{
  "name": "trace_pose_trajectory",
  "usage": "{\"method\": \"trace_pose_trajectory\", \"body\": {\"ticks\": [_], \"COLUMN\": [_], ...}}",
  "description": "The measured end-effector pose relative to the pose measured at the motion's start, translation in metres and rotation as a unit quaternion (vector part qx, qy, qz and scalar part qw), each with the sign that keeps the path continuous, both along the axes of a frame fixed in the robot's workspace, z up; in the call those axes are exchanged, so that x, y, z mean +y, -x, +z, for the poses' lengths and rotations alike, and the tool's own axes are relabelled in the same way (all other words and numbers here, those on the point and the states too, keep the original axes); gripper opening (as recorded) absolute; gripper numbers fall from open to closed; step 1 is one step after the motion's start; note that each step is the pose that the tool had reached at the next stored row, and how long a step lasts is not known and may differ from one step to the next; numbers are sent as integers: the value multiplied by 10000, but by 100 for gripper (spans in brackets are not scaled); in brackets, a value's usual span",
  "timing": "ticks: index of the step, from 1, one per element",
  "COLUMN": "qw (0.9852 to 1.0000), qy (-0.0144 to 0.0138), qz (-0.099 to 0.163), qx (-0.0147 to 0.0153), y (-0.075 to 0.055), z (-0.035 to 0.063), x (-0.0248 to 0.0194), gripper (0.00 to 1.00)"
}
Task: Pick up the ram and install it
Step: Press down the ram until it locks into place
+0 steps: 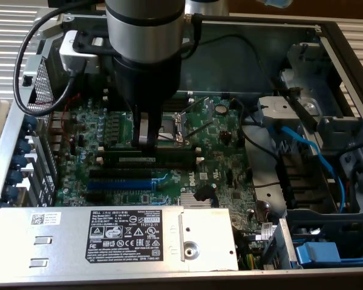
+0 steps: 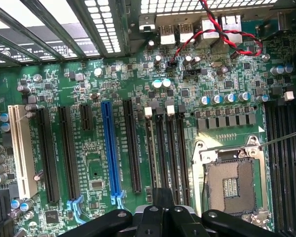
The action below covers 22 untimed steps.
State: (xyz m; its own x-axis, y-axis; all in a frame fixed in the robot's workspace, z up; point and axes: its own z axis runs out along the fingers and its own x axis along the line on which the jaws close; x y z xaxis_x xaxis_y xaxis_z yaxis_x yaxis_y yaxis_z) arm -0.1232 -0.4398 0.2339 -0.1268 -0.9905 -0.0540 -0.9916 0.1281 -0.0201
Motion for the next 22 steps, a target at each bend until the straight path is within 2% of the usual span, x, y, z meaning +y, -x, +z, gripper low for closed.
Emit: {"method": "trace_pose_trajectory", "body": {"ticks": [15,22], "qw": [10000,10000], "qy": [-36,-41], "qz": [0,0], "qx": [39,49], "y": [-6,-15], "z": [-25,-33], "x": [0,-1], "gripper": [11,11]}}
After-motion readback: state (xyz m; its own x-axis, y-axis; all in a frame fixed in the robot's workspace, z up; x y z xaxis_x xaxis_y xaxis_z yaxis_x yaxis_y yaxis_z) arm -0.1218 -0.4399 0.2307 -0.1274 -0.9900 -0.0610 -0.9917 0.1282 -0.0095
